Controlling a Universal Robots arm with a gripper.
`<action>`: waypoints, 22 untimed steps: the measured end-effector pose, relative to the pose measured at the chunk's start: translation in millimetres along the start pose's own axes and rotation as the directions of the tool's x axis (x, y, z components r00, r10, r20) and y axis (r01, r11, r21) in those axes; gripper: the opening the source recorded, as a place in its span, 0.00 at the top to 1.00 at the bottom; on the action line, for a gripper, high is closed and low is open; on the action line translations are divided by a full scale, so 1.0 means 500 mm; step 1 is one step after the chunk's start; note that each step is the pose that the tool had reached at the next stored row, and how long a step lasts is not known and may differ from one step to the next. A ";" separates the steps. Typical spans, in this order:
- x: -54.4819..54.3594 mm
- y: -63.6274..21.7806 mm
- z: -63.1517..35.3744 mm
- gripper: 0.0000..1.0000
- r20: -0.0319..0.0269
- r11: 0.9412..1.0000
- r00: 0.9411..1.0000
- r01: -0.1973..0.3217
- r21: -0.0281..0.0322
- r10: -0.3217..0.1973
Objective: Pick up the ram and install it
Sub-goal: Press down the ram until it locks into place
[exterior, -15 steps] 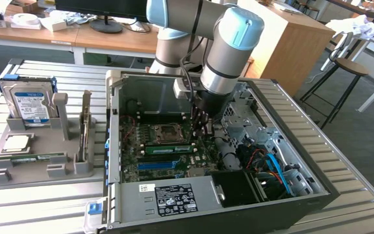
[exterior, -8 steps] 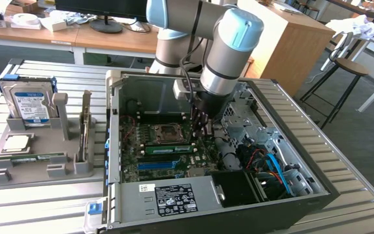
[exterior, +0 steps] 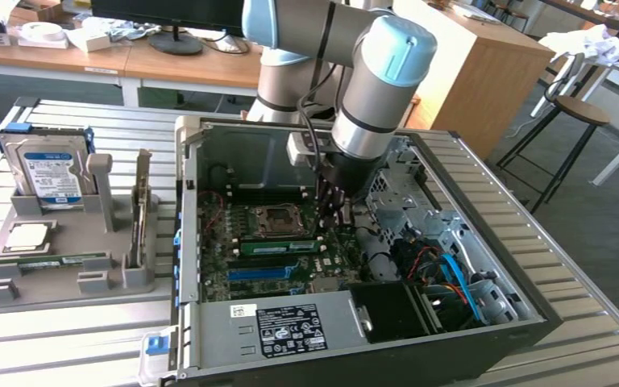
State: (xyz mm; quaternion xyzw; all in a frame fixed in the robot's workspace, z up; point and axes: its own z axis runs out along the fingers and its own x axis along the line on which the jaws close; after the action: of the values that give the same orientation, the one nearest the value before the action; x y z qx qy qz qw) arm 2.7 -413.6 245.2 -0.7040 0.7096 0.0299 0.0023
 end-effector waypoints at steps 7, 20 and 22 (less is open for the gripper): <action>0.001 0.000 0.002 0.90 0.000 1.000 1.000 0.000 0.000 0.000; 0.002 -0.004 0.011 0.90 0.000 1.000 1.000 0.000 0.000 0.000; 0.002 -0.006 0.011 0.90 0.000 1.000 1.000 0.000 0.000 0.000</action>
State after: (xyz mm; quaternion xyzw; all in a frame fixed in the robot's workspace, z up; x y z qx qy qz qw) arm 5.6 -414.3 239.7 -0.7040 0.7096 0.0298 0.0022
